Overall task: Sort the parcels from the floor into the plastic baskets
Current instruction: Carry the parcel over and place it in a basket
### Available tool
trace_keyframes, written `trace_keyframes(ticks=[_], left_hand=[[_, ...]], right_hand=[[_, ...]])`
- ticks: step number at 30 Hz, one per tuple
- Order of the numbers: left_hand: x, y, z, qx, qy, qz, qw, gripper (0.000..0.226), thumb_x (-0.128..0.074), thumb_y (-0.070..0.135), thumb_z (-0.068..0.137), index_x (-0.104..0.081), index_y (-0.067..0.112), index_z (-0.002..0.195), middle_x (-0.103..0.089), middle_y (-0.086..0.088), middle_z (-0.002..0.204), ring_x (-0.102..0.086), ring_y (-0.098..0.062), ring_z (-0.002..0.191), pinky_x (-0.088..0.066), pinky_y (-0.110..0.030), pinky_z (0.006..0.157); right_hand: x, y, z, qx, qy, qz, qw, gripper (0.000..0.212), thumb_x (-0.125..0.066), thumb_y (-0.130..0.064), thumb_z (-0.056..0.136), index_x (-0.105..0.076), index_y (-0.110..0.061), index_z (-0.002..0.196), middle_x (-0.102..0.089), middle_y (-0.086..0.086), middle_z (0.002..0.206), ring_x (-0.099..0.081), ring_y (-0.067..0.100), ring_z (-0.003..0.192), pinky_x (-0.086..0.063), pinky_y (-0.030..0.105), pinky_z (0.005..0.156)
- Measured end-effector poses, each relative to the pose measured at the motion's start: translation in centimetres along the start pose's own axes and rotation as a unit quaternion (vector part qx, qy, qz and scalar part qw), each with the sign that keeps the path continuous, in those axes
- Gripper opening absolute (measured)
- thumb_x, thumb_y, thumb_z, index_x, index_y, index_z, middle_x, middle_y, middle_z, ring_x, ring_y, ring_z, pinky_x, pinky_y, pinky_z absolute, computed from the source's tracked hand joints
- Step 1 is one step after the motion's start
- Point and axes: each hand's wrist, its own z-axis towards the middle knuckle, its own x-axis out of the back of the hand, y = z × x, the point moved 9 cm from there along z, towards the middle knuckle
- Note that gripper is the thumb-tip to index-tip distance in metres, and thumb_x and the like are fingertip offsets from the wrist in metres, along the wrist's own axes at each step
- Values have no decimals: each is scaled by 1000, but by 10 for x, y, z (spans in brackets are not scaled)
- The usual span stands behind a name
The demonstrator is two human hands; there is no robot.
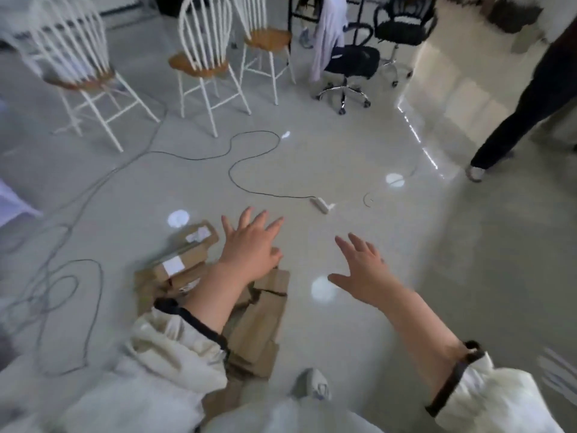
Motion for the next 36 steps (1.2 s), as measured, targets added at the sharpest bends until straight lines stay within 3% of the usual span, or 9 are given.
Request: trace_keyframes(ticks=[3,8,13,17,22,26,30,34,36], left_hand=[[-18,-34,1,50,1,-6,999,68,-44,53,90,-14,34,148,-15,0,157,-5,-30,144,-4,-67,109],[-67,-82,4,103,-9,-38,994,69,-45,54,89,-14,35,148,-19,0,157,-9,-29,144,-8,-66,108],[-147,-138,14,134,19,-31,990,66,-47,51,89,-19,34,147,-24,1,154,-16,-28,142,-13,-63,109],[-282,-182,10,157,22,-17,987,66,-48,51,90,-20,32,147,-22,1,155,-17,-29,141,-11,-60,111],[-509,-226,8,237,-72,-61,967,77,-46,60,86,-8,34,148,-20,-1,154,-18,-30,138,-24,-50,111],[-634,-250,20,302,-82,-93,945,86,-49,66,82,-2,36,148,-23,-6,147,-20,-32,130,-33,-47,101],[-671,-257,61,282,-43,-99,953,86,-49,68,79,-4,39,147,-16,0,149,-15,-33,133,-39,-53,99],[-680,-260,61,289,-77,-117,947,87,-50,68,79,-4,39,147,-18,-3,150,-18,-34,133,-40,-52,99],[-684,-260,49,297,-96,-130,941,85,-50,67,81,-5,39,147,-21,-5,149,-22,-35,132,-40,-49,98]], right_hand=[[-12,-28,38,56,-23,-29,998,78,-54,-46,90,-9,-28,150,-5,-2,159,-12,28,143,-25,45,112],[-61,-59,91,63,-80,7,995,77,-57,-44,89,-13,-28,150,-7,-2,159,-13,28,142,-26,45,111],[-157,-102,153,109,-91,37,989,71,-57,-41,89,-22,-24,148,-16,0,157,-19,29,140,-29,42,108],[-288,-111,215,125,-131,25,983,69,-55,-41,90,-22,-23,148,-18,0,156,-21,32,140,-31,44,109],[-459,-80,307,116,-172,-2,978,72,-57,-42,88,-23,-25,148,-18,3,157,-21,31,142,-26,44,114],[-548,-63,381,104,-131,29,986,63,-61,-38,86,-37,-21,141,-40,7,145,-42,28,128,-38,39,101],[-612,-83,418,183,-145,-3,972,31,-62,-37,84,-56,-26,112,-63,6,112,-57,22,95,-46,32,78],[-620,-94,427,199,-138,-3,970,47,-57,-43,85,-51,-21,126,-63,6,109,-60,24,96,-50,35,80],[-628,-89,421,210,-146,-43,966,47,-55,-46,87,-52,-17,124,-61,8,111,-58,27,99,-49,38,83]])
